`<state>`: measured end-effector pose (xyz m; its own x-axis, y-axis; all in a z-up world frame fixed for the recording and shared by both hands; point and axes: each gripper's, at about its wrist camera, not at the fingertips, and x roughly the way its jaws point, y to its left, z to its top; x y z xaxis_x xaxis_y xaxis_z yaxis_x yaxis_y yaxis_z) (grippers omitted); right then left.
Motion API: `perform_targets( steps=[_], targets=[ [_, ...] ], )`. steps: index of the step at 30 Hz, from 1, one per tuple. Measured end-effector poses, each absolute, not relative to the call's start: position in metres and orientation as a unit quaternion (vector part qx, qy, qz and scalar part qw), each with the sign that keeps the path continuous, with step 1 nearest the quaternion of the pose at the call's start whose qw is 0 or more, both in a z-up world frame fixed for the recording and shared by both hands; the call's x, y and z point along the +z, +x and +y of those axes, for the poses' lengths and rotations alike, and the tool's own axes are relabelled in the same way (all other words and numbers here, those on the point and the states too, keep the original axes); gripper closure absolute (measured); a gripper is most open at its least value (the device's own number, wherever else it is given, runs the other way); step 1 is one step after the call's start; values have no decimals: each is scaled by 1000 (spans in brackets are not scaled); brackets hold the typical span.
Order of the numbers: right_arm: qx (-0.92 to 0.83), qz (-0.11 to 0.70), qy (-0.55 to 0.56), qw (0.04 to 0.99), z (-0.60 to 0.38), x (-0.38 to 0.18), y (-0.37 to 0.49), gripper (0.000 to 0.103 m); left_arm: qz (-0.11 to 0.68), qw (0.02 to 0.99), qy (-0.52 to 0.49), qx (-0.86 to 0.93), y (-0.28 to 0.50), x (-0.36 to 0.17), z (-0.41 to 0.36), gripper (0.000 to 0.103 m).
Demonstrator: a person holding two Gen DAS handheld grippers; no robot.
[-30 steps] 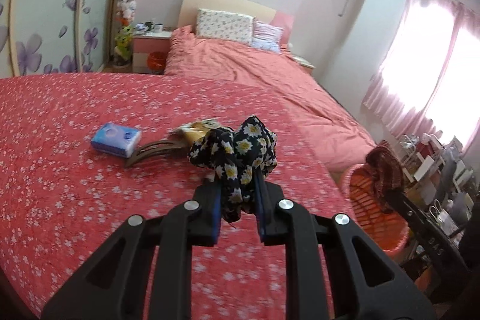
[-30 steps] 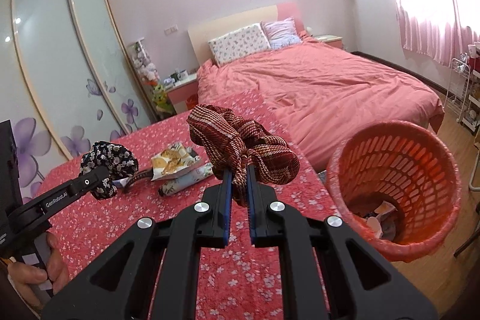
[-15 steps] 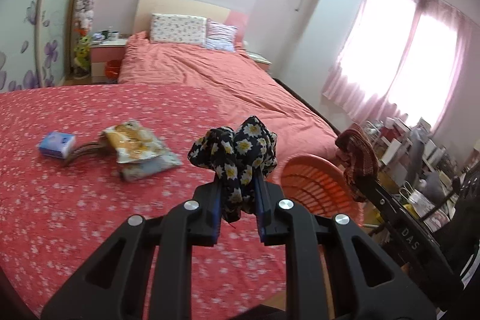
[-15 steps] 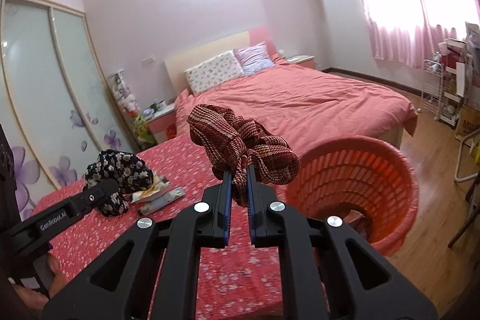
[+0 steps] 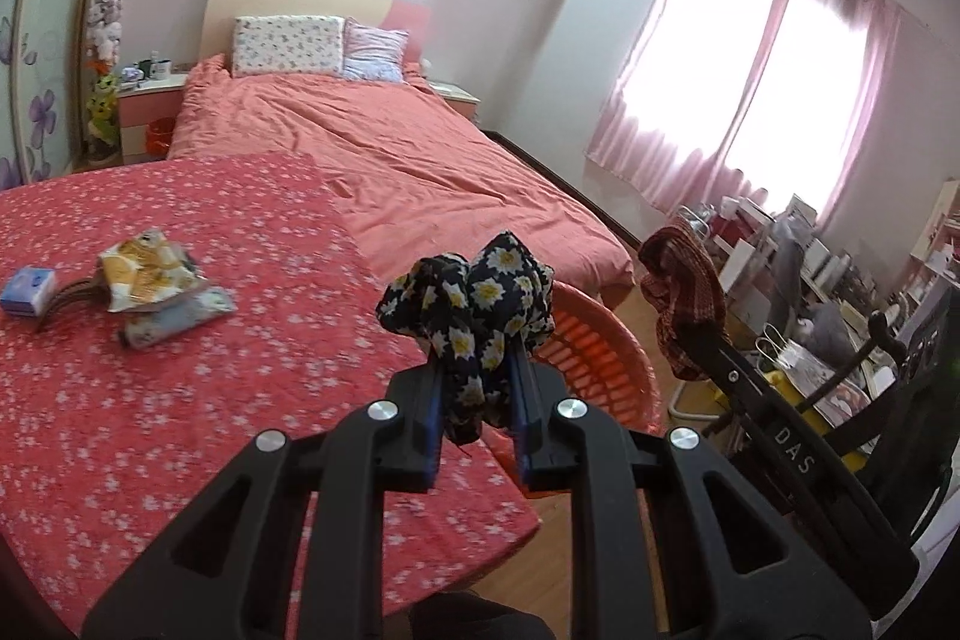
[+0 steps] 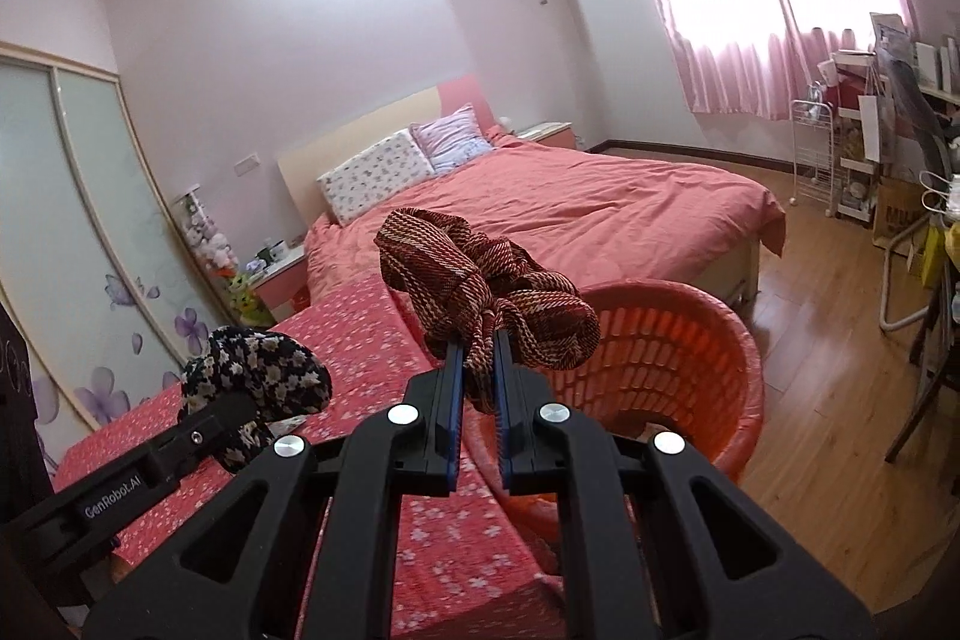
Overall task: Collect trash
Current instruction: 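Carry the black floral cloth and plaid cloth over the orange basket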
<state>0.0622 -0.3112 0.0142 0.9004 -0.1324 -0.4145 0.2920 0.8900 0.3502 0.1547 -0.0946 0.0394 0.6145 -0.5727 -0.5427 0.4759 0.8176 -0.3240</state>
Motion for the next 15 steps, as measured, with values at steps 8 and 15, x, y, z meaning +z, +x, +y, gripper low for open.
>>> perform_targets(
  steps=[8, 15],
  targets=[
    [-125, 195, 227, 946, -330, 2, 66, 94, 339, 882, -74, -318, 163, 26, -123, 84],
    [-130, 201, 251, 938, -350, -10, 71, 94, 356, 867, -79, -340, 176, 10, -151, 84]
  ],
)
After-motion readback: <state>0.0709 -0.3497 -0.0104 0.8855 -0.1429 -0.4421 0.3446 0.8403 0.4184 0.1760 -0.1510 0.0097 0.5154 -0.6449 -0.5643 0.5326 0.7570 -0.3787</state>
